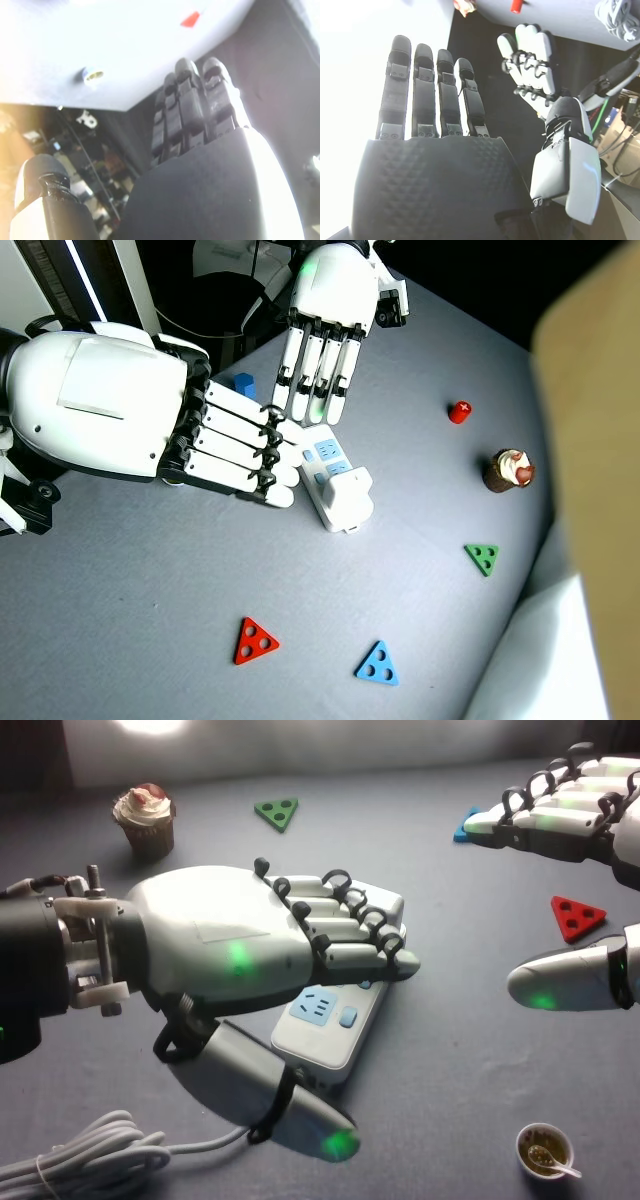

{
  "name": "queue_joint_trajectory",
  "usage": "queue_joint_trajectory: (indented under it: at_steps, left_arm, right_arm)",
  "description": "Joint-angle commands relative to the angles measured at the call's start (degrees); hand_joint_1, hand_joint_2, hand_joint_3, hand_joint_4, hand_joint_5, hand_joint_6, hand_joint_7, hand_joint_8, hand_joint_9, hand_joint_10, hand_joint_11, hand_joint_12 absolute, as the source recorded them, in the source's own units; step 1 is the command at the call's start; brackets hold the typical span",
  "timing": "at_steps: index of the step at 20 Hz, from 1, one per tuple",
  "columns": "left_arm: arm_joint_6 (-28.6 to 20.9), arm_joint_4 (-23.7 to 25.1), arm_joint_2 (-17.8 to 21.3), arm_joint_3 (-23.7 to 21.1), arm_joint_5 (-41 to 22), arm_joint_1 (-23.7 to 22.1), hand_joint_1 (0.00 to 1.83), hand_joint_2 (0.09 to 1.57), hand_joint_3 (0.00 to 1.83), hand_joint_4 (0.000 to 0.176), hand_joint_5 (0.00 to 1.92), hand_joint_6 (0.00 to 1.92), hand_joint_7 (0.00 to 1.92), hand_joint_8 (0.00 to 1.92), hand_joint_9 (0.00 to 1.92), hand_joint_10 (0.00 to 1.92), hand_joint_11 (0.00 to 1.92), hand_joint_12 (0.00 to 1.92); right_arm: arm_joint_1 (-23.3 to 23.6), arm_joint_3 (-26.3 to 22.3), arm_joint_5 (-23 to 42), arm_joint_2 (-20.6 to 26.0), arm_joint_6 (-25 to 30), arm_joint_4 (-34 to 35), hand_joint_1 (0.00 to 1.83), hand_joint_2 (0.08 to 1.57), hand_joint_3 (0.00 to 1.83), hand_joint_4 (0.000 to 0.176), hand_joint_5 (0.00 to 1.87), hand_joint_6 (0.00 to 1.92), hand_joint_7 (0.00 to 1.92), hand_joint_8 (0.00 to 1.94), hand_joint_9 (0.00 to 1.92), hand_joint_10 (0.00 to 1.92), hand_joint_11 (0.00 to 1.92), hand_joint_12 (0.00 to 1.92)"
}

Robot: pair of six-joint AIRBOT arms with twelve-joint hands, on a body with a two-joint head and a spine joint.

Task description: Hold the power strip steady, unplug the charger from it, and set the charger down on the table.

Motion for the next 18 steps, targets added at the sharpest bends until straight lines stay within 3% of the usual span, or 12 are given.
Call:
queue_joint_trajectory:
  at_steps: [1,9,15,18]
  left_arm:
    - [-0.2,-1.3,0.1,-0.3,-2.9,-0.5,0.00,0.89,0.00,0.000,0.12,0.00,0.12,0.00,0.11,0.00,0.07,0.16]
    - [-0.3,0.2,-0.9,0.1,1.3,1.6,0.00,0.90,0.00,0.000,0.10,0.00,0.10,0.00,0.09,0.00,0.08,0.13]
    - [-0.3,0.9,-3.8,1.9,3.7,2.2,0.00,0.90,0.00,0.000,0.09,0.00,0.10,0.00,0.09,0.00,0.07,0.12]
    - [-0.3,0.9,-5.4,2.7,4.6,2.4,0.00,0.91,0.00,0.000,0.08,0.00,0.09,0.00,0.07,0.00,0.06,0.11]
  right_arm:
    - [0.4,-0.1,6.6,0.8,0.0,0.5,0.00,0.93,0.00,0.000,0.15,0.00,0.19,0.00,0.19,0.01,0.12,0.15]
    - [0.4,-0.3,6.6,0.9,0.0,0.3,0.00,0.96,0.01,0.000,0.16,0.00,0.19,0.00,0.20,0.00,0.15,0.13]
    - [0.3,-0.4,6.6,1.0,0.0,0.3,0.13,1.01,0.01,0.000,0.17,0.00,0.21,0.00,0.21,0.01,0.18,0.12]
    - [0.2,-0.5,6.6,1.0,0.0,0.3,0.31,1.03,0.01,0.000,0.21,0.01,0.25,0.01,0.25,0.01,0.22,0.13]
